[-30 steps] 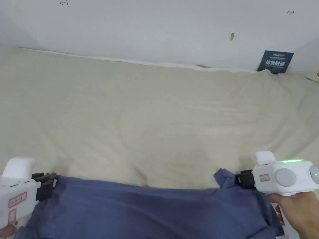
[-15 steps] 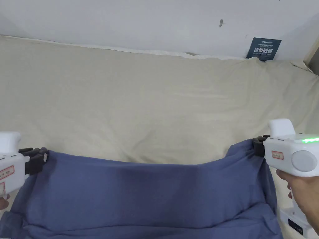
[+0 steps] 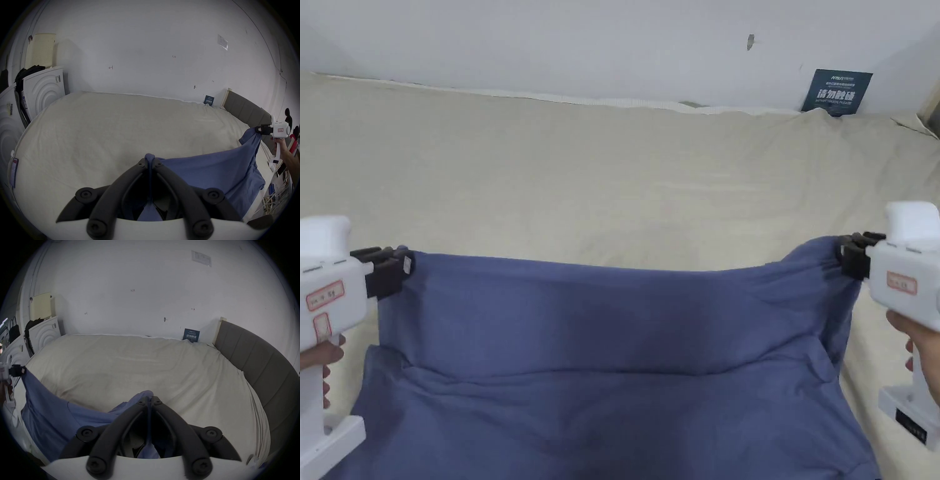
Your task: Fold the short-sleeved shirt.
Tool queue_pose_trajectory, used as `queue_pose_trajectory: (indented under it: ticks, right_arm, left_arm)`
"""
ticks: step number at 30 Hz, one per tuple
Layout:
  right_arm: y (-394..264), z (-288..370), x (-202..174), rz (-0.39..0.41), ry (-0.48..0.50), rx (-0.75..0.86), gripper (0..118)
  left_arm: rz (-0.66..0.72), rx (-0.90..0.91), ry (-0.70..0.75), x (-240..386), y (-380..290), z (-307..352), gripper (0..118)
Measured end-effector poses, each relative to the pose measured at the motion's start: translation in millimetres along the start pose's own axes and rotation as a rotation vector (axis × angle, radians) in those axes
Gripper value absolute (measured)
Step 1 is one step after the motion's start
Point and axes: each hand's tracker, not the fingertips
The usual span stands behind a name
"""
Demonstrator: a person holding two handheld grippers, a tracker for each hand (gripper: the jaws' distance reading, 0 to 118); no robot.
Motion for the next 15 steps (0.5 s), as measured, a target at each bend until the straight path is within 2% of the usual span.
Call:
queue_pose_trajectory:
  ticks: [3, 5, 8, 11, 15]
  right_arm:
    - [-46, 53, -2, -0.028, 0.043, 0.077, 3]
    - [-78, 99, -14, -0.055, 0.038, 0.082, 3]
    - [-134, 129, -26, -0.08, 0.024, 0.07, 3]
    - [-183, 133, -40, -0.068, 0.018, 0.019, 3]
    - [-222, 122, -48, -0.105, 0.002, -0.018, 5]
  left_arm:
    - [0.017, -0.006, -0.009, 0, -27, 30, 3]
    - [0.029, 0.032, -0.024, 1, -50, 56, 3]
    - [0.047, 0.058, -0.002, 8, -87, 85, 3]
    - [0.023, 0.064, 0.024, 14, -131, 95, 3]
    - [0.011, 0.021, 0.076, 10, -176, 86, 6]
